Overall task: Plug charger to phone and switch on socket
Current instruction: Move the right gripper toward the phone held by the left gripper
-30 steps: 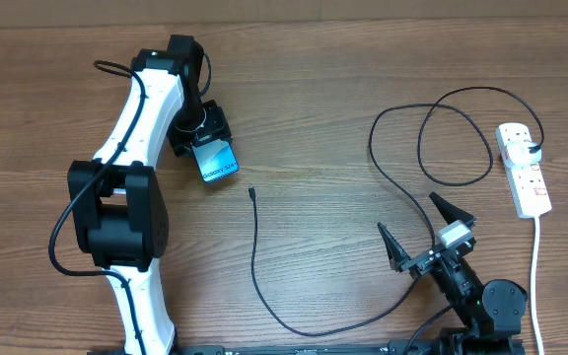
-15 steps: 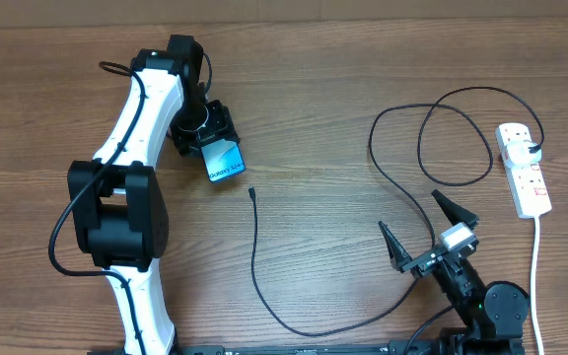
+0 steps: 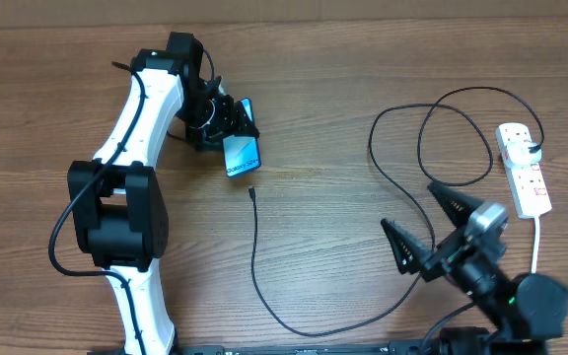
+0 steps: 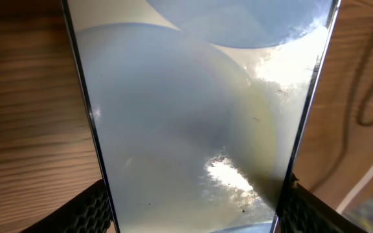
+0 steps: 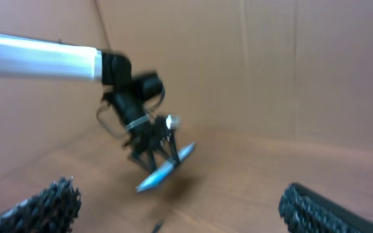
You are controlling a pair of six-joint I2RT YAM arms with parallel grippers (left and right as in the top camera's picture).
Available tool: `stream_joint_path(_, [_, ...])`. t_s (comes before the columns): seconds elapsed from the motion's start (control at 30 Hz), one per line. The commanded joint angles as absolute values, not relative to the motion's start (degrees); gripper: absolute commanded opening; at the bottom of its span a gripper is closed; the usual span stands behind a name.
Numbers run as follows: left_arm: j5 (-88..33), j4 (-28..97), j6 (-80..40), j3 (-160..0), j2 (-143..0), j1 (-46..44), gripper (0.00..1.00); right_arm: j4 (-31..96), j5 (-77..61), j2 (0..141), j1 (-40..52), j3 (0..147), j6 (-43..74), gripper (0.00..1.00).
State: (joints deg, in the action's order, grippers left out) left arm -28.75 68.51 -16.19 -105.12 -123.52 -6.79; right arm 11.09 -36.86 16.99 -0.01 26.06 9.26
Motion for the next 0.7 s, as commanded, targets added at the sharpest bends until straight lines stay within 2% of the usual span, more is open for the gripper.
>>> stream_joint_path(0.0, [-37.3,68.3,-14.1,-105.2,-121.7,-7.2,0.65,21.4,-41.0,29.4,-0.3,40.4,10.5,1.0])
stream_joint_path(0.17, [-37.6,68.3,-14.2,-105.2,-121.7,-7.2,0.65,44.0,-41.7,48.7,-0.3,60.6,7.0,1.0])
stream_joint_path(0.23, [-37.6,68.3,-14.4,-105.2,-121.7,-7.2,0.65,49.0,-41.7,55.6,-0.3,66.4,7.5,1.0])
stream_joint_path(0.4, [-37.6,68.4,-14.3,-105.2,-121.7,-8.0,0.65,52.4,-48.5,67.6,-0.3,71.3,7.5,1.0])
stream_joint_path(0.5, [-37.6,68.7,-14.3,-105.2,-121.7,-8.8,0.65,53.4,-51.5,73.3,0.2,71.3,7.5,0.82])
stream_joint_path(0.67, [-37.6,68.9,-14.3,-105.2,-121.7,-10.6,0.65,53.8,-48.4,81.1,4.9,71.2,7.2,0.85])
